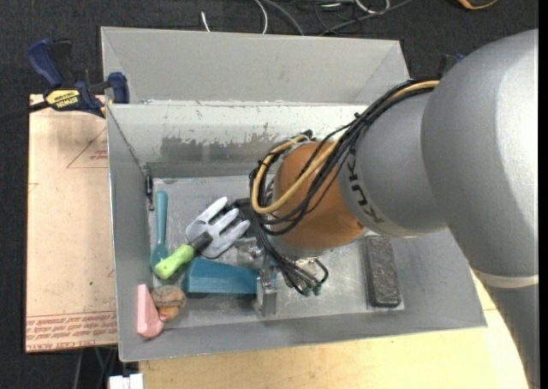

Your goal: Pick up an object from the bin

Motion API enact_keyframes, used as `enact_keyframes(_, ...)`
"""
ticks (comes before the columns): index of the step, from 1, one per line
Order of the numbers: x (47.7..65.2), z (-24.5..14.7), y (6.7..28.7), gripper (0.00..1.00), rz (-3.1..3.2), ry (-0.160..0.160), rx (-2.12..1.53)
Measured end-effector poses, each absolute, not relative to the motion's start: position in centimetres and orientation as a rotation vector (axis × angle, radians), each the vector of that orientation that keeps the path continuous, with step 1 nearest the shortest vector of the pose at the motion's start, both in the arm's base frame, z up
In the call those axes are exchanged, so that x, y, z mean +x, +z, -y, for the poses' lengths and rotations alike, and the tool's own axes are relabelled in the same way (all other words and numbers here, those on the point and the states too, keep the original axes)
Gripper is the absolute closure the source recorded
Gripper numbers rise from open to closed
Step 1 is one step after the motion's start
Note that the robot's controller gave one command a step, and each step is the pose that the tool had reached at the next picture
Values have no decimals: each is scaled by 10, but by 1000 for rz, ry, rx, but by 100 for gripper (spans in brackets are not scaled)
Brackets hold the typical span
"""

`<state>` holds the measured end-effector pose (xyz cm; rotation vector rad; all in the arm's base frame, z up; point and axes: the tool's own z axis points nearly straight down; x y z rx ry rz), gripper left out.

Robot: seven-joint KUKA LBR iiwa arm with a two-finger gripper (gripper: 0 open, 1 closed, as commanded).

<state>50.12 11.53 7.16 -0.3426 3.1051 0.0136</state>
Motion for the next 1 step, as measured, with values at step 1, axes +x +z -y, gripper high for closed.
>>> enact_keyframes(1,501,-115,72,100,-3105,14,-343)
